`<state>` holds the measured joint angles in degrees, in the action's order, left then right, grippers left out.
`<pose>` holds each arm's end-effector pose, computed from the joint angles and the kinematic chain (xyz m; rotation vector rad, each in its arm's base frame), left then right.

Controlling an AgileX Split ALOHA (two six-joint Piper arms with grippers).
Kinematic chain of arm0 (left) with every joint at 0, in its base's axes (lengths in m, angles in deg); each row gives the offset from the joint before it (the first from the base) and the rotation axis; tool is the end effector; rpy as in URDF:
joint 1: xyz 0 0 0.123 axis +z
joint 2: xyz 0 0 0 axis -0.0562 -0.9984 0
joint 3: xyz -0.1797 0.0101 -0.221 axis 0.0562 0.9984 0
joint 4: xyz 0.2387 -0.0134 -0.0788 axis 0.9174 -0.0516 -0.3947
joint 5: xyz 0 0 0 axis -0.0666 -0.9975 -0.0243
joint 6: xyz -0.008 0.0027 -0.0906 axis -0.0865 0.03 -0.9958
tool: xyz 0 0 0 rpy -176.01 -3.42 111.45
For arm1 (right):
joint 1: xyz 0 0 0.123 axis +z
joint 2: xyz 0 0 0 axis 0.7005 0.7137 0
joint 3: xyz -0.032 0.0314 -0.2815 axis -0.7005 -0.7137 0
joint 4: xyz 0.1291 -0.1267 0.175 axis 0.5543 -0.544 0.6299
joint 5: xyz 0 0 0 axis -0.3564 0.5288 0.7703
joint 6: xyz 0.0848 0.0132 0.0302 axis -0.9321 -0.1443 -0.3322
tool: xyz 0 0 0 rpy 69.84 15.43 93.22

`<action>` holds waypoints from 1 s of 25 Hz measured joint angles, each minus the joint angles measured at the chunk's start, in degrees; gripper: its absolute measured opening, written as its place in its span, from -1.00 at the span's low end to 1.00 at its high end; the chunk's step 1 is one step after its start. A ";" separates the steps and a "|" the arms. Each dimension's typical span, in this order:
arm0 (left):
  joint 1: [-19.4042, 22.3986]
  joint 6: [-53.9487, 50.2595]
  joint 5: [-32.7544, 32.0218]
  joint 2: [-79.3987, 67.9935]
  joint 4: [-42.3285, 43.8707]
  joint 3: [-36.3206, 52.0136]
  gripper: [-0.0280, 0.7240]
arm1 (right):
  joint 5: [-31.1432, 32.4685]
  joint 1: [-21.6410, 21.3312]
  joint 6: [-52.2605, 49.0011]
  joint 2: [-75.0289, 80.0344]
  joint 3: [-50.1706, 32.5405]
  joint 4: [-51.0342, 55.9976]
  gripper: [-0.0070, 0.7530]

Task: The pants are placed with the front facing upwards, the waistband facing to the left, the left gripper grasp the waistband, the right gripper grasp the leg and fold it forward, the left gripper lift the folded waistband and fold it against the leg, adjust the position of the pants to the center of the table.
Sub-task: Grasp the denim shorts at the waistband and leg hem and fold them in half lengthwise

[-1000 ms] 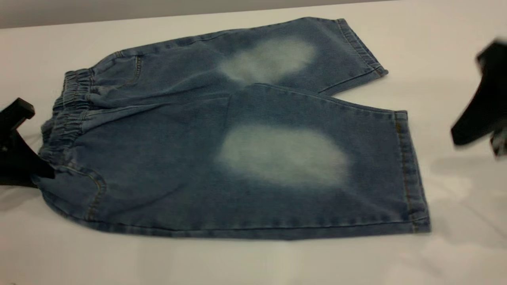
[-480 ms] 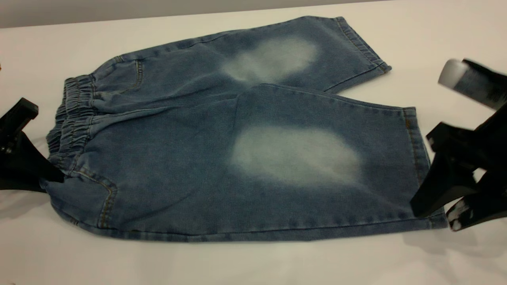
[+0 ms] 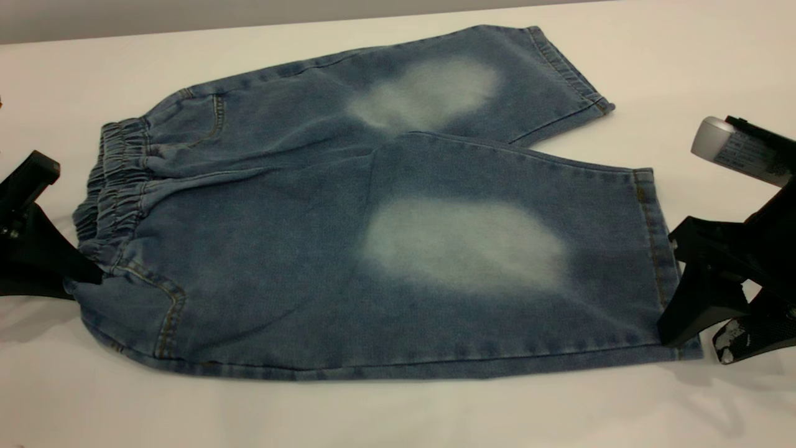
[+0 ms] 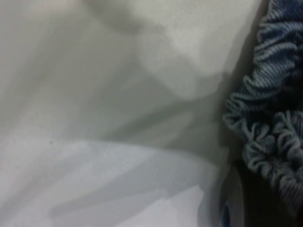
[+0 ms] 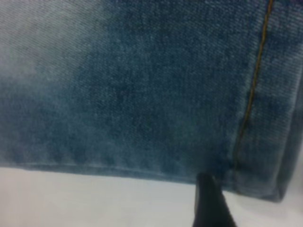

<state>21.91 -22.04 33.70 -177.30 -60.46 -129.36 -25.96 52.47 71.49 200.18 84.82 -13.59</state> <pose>0.2680 0.0398 0.0449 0.7671 -2.9086 0.8643 0.2199 0.0655 0.0493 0.1548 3.0723 0.6127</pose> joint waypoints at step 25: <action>0.00 3.04 -1.69 0.00 -3.64 0.00 -0.60 | 10.75 0.00 15.96 1.88 2.34 12.02 -0.07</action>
<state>21.91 -19.01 32.01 -177.30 -64.10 -129.36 -15.21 52.47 87.45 202.06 87.16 -1.56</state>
